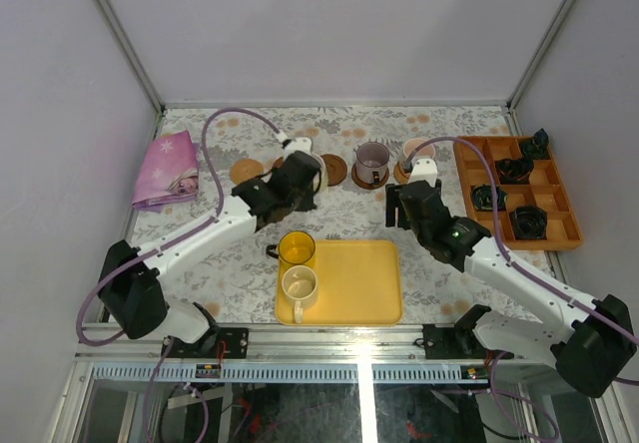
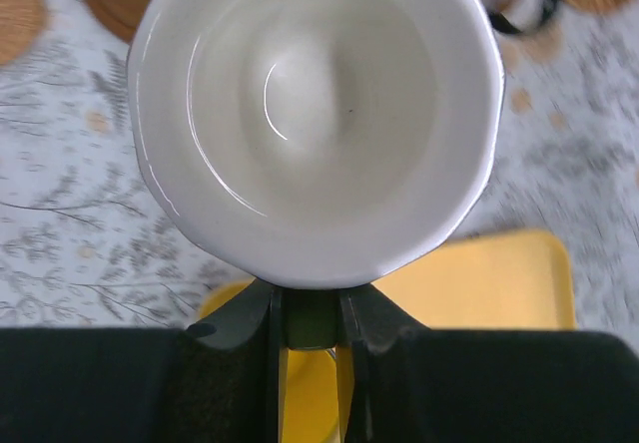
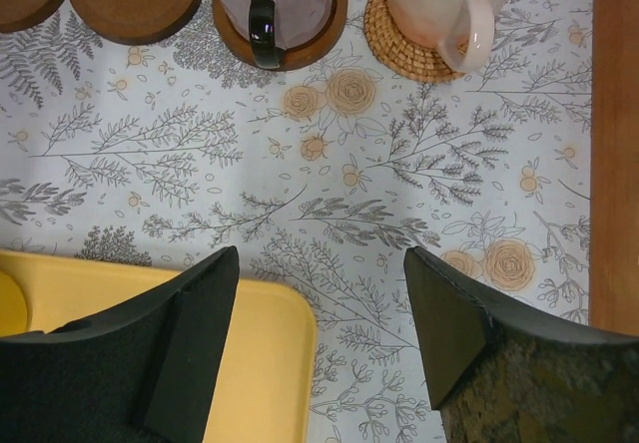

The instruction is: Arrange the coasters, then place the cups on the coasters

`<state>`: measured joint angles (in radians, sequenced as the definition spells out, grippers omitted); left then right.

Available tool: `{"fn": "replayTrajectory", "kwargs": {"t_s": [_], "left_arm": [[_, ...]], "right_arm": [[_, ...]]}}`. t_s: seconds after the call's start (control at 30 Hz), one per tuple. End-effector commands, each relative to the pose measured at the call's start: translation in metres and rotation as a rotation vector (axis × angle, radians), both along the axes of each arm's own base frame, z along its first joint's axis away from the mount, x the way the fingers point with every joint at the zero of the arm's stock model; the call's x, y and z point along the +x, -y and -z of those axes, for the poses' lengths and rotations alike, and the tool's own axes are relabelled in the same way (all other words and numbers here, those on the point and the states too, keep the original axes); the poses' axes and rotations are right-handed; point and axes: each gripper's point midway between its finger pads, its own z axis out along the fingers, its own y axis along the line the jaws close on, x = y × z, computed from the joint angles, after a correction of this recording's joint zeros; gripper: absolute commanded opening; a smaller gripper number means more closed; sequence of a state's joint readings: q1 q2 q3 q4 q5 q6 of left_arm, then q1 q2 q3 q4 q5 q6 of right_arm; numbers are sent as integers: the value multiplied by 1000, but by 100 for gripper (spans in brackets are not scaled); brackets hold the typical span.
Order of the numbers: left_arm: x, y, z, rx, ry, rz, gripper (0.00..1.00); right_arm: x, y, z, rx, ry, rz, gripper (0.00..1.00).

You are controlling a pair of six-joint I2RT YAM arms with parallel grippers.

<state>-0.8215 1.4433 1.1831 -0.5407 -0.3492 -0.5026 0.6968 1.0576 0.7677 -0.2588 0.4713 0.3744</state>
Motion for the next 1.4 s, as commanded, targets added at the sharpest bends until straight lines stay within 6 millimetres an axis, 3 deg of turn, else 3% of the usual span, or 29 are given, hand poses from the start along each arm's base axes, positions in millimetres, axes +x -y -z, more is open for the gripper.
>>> {"fn": "replayTrajectory", "kwargs": {"t_s": [0.0,0.13,0.3,0.6,1.03,1.37], "left_arm": [[62,-8,-56,-146,154,-103,0],[93,-14,-52,-114,148,-130,0],[125,-12,-32,-110,104,-139,0],[160,-2,-1,-157,20,-116,0],[186,13,17,-143,-15,-67,0],[187,12,27,-100,-53,-56,0]], "right_arm": [[15,2,-29,-20,68,43,75],[21,5,-37,-42,82,75,75],[31,6,-50,-68,117,97,75],[47,10,-61,-23,107,164,75],[49,25,-55,20,84,219,75],[49,22,-52,36,74,215,75]]}}
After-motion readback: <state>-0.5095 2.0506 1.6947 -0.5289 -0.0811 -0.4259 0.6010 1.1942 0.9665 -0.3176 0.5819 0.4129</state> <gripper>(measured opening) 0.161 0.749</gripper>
